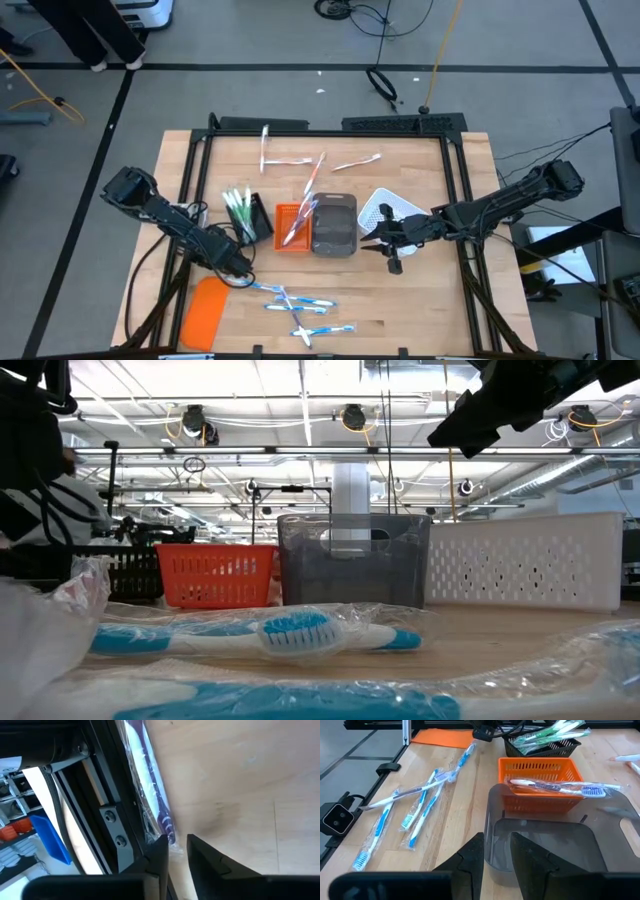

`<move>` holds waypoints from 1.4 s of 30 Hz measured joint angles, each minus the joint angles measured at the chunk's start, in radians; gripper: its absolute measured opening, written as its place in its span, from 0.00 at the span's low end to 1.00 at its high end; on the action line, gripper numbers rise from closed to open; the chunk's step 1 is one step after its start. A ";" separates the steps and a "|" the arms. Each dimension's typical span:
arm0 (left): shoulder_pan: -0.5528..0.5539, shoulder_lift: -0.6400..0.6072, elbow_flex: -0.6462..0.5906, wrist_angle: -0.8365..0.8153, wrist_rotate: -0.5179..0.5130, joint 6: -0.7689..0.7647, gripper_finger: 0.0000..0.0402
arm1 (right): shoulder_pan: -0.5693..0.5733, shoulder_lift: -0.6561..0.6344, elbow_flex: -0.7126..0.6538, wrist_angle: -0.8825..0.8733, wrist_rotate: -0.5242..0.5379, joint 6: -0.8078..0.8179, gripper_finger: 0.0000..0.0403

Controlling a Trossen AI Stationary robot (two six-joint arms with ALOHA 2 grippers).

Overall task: Pick & Place Toothbrushes
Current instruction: Put the violet toothbrush into the orange bin

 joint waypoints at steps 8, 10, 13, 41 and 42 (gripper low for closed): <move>0.009 0.000 0.000 0.001 -0.022 -0.022 0.25 | 0.000 0.000 0.000 0.000 0.000 0.000 0.21; 0.018 0.000 0.000 0.001 -0.021 -0.021 0.26 | 0.000 0.000 0.000 0.000 0.000 -0.001 0.21; 0.032 0.000 0.000 0.001 -0.015 -0.011 0.29 | 0.000 0.000 0.000 0.000 0.000 -0.013 0.21; -0.091 -0.015 -0.049 0.014 -0.071 -0.172 0.29 | 0.002 0.000 -0.026 0.074 -0.001 0.020 0.21; -0.091 -0.015 -0.050 0.023 -0.079 -0.173 0.29 | 0.002 0.000 -0.026 0.072 -0.001 0.020 0.21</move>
